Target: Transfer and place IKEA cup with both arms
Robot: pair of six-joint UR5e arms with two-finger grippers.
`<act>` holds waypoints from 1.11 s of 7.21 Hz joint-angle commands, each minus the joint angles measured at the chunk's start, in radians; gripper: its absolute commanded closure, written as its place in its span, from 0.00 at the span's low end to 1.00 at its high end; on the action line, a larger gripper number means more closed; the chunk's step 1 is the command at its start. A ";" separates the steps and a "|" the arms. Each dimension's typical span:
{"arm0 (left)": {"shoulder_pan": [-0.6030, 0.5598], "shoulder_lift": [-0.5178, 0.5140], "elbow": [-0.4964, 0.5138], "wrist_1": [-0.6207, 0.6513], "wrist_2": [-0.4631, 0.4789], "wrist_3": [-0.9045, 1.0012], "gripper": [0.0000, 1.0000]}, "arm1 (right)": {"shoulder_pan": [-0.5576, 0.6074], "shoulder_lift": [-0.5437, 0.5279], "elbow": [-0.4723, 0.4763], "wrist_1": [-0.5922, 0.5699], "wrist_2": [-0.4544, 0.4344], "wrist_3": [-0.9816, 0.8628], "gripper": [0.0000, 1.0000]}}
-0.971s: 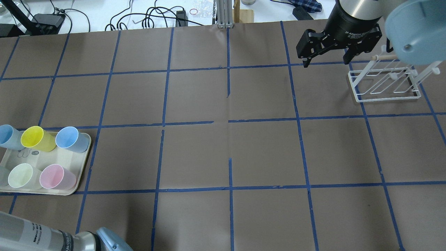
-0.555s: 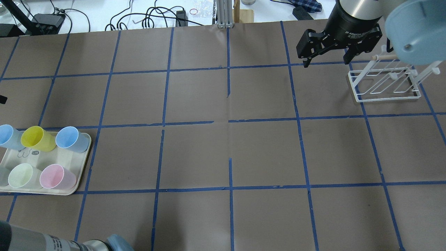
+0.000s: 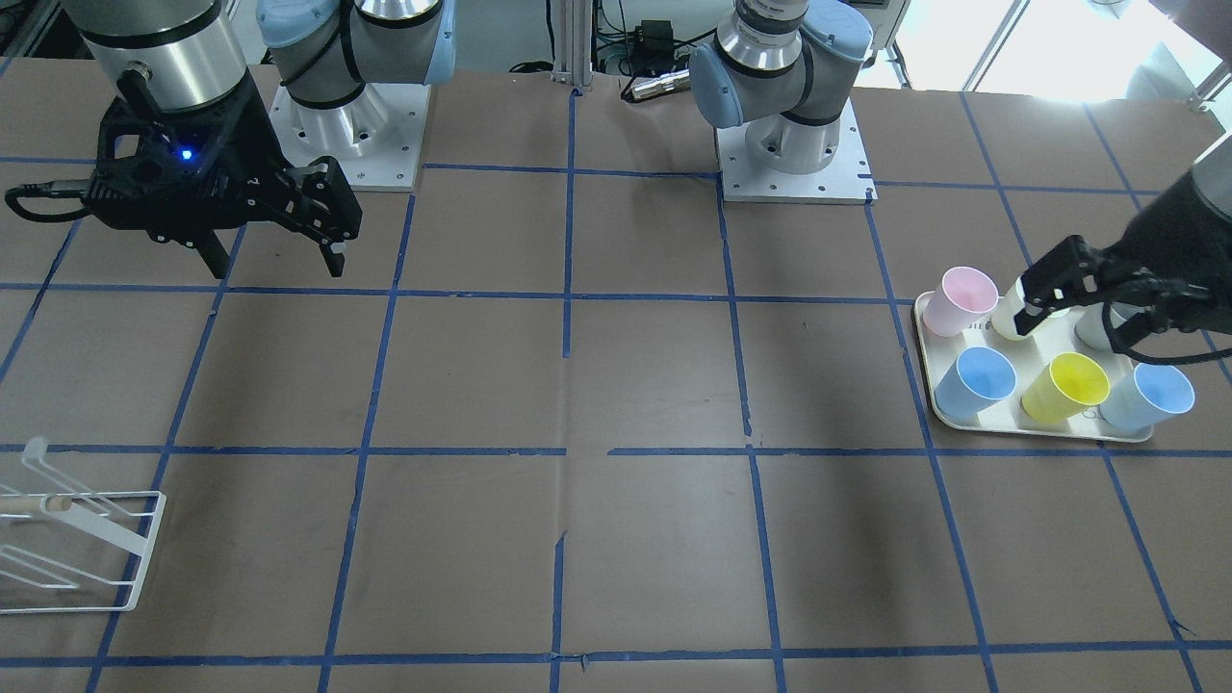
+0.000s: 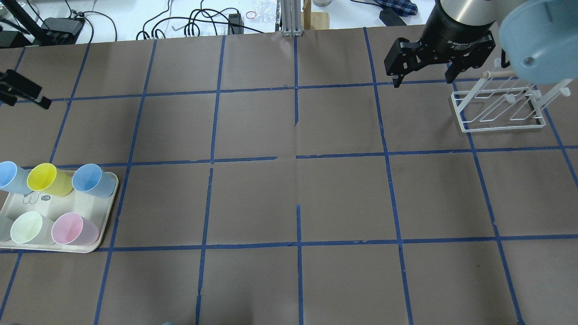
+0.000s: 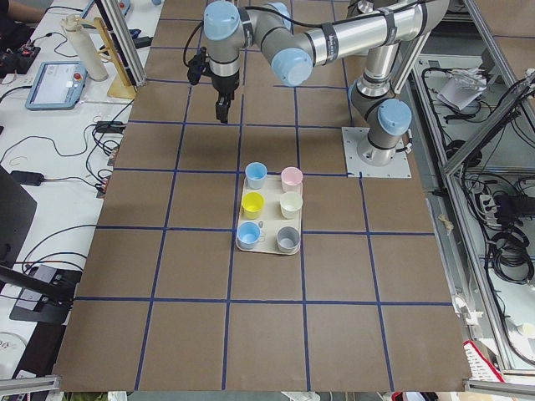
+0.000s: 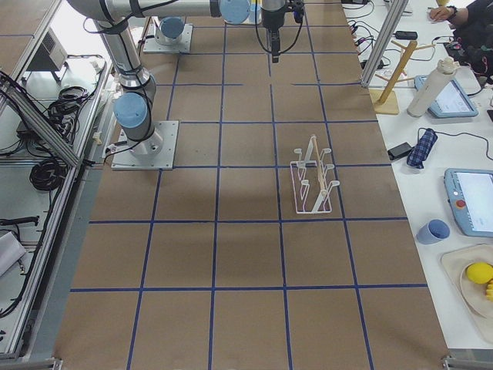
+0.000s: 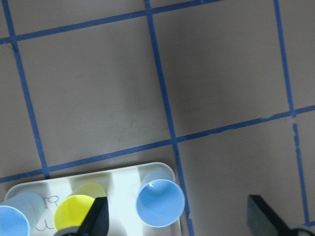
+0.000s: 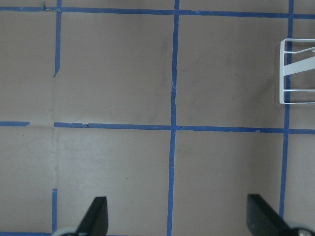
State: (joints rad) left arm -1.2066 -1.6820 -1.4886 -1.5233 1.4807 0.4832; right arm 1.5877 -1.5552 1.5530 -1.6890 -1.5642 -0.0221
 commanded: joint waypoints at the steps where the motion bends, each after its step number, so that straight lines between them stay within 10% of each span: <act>1: -0.163 0.025 0.001 -0.014 0.006 -0.273 0.00 | 0.000 0.000 -0.001 0.000 0.000 0.001 0.00; 8: -0.341 0.081 0.001 -0.071 0.113 -0.569 0.00 | 0.000 0.000 -0.001 0.000 0.000 -0.001 0.00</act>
State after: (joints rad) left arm -1.5590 -1.6070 -1.4769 -1.5921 1.6012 -0.0855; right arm 1.5876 -1.5555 1.5524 -1.6889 -1.5648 -0.0230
